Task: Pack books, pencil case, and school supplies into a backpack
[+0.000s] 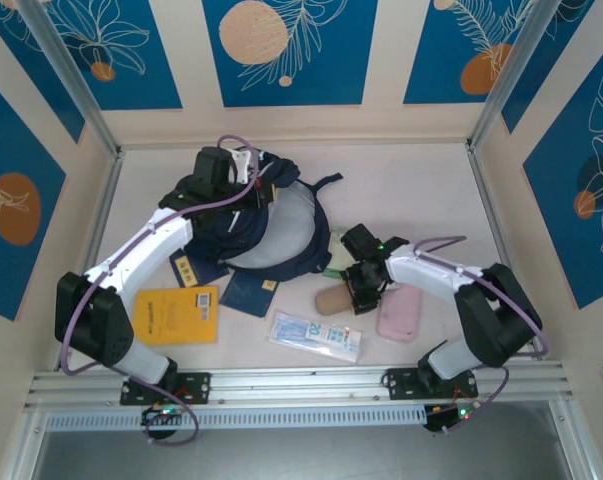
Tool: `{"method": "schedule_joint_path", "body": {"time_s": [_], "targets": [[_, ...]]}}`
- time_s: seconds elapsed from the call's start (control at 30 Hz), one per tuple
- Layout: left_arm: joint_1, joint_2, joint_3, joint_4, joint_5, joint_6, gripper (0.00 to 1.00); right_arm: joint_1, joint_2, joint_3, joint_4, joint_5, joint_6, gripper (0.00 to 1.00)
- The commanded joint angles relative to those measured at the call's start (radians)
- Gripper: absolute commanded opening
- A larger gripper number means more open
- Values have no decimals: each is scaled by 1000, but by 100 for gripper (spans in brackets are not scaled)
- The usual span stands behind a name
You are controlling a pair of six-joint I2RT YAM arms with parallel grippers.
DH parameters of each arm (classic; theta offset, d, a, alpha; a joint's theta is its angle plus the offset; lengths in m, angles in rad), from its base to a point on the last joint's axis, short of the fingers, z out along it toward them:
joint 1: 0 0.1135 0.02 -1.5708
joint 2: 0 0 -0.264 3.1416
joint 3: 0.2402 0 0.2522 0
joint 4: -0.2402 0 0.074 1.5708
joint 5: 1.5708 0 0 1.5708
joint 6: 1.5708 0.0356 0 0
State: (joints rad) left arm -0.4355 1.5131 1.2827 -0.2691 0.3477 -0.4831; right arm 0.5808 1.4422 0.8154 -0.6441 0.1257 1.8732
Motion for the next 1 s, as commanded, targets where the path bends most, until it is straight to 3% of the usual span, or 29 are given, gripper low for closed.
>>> {"method": "schedule_joint_path", "body": {"time_s": [0.0,0.1,0.23,0.47,0.77,0.9,0.97], "targets": [[-3,-33,37,1,-20,51,0,-9,-115,14,-63,99,-76,46],[-4,-47,84,-57,-30,79,0,-10,-196,22,-7,144,-222,37],[-3,-70,173,-155,-50,125,0,-9,-262,38,151,135,-431,33],[0,-122,262,-266,-132,246,0,12,-147,221,274,11,-674,31],[4,-99,373,-300,-120,273,0,70,137,441,390,-67,-600,26],[4,-83,410,-300,-109,256,0,135,225,442,569,18,-481,27],[5,-80,422,-294,-100,252,0,157,288,515,545,64,-465,27]]}}
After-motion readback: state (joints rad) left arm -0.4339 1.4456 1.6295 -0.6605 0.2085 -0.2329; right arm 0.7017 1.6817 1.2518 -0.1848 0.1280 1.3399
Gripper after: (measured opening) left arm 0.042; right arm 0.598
